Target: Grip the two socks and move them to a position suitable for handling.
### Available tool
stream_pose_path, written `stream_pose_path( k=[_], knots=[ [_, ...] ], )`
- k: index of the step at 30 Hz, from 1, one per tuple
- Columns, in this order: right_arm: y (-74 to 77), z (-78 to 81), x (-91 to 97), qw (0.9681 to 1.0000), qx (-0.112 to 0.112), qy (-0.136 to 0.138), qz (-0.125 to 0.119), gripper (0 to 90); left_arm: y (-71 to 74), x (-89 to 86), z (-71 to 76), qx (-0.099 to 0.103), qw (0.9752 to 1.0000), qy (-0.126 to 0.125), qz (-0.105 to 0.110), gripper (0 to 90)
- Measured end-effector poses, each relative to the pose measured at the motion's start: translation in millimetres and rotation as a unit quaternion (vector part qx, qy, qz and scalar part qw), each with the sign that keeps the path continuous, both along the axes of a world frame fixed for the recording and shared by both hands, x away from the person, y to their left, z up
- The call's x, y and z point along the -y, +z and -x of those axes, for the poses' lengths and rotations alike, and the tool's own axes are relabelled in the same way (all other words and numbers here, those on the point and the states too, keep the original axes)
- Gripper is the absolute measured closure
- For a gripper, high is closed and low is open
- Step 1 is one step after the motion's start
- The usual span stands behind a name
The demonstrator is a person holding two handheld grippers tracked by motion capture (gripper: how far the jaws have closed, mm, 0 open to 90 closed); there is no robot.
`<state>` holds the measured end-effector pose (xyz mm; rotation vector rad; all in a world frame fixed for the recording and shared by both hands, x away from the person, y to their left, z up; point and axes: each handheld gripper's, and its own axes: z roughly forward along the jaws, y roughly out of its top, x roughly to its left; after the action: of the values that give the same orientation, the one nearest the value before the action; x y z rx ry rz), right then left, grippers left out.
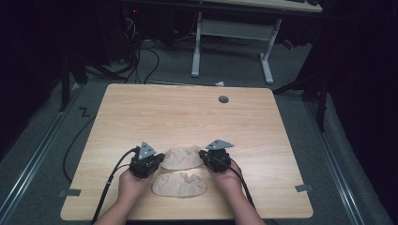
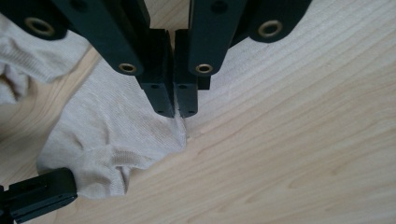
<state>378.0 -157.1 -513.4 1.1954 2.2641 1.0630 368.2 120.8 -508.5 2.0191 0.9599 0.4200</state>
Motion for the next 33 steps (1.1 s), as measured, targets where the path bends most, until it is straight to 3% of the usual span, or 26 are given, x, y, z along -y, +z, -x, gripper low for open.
stream_pose_path(
  k=[18,21,25,33],
  knots=[
    [14.8,16.7,2.3,0.9991,0.038,0.006,-0.015,86.0,16.3,-5.4,8.0,0.012,0.9999,0.005,0.004,87.5],
    [19.4,23.3,1.3,0.9987,0.047,0.008,-0.018,86.0,20.1,-8.0,12.2,0.013,0.9999,0.002,0.004,87.4],
    [23.9,32.2,-1.0,0.9981,0.055,0.019,-0.021,86.0,24.2,-12.5,19.7,0.017,0.9997,-0.011,-0.014,87.5],
    [30.4,49.4,-5.7,0.9971,0.067,0.032,-0.016,86.0,28.0,-18.5,31.6,0.017,0.9996,-0.024,-0.005,87.5]
  ],
)
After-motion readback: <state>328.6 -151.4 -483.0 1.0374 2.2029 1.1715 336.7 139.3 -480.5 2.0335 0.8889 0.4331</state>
